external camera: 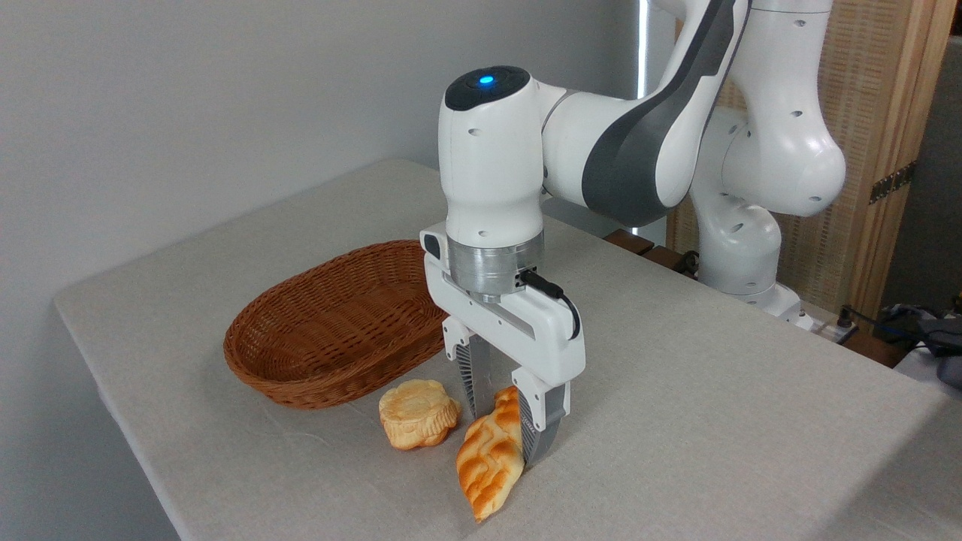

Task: Put bread into the basket
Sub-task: 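Close the gripper on the braided loaf and lift it, then carry the held braided loaf over the wicker basket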

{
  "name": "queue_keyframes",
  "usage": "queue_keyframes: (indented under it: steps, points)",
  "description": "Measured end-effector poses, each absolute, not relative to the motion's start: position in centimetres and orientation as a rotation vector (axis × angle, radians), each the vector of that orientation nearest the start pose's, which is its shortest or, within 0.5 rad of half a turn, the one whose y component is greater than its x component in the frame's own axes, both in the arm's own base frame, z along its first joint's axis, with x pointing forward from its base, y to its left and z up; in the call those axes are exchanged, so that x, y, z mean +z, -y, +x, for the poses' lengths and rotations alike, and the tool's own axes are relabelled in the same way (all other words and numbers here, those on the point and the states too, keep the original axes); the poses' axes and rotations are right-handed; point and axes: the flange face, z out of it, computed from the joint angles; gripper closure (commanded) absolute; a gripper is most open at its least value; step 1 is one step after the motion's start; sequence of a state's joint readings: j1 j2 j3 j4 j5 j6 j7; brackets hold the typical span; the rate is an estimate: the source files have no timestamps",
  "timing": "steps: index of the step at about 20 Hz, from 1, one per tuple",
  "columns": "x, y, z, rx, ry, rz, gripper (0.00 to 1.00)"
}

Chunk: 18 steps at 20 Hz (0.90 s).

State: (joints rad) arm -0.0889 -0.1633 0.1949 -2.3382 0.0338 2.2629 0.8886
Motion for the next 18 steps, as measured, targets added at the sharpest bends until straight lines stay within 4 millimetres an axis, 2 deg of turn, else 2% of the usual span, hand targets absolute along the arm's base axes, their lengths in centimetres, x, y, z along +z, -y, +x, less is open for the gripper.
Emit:
queue_keyframes:
  steps: [1, 14, 16, 18]
  points:
    - [40.8, -5.3, 48.7, -0.12, -1.217, -2.854, 0.83]
    - [40.9, -4.7, 48.8, -0.125, -1.232, -2.85, 0.88]
    - [41.4, -4.8, 48.9, -0.131, -1.23, -2.85, 0.88]
    - [43.0, -4.8, 49.1, -0.091, -1.225, -2.887, 0.88]
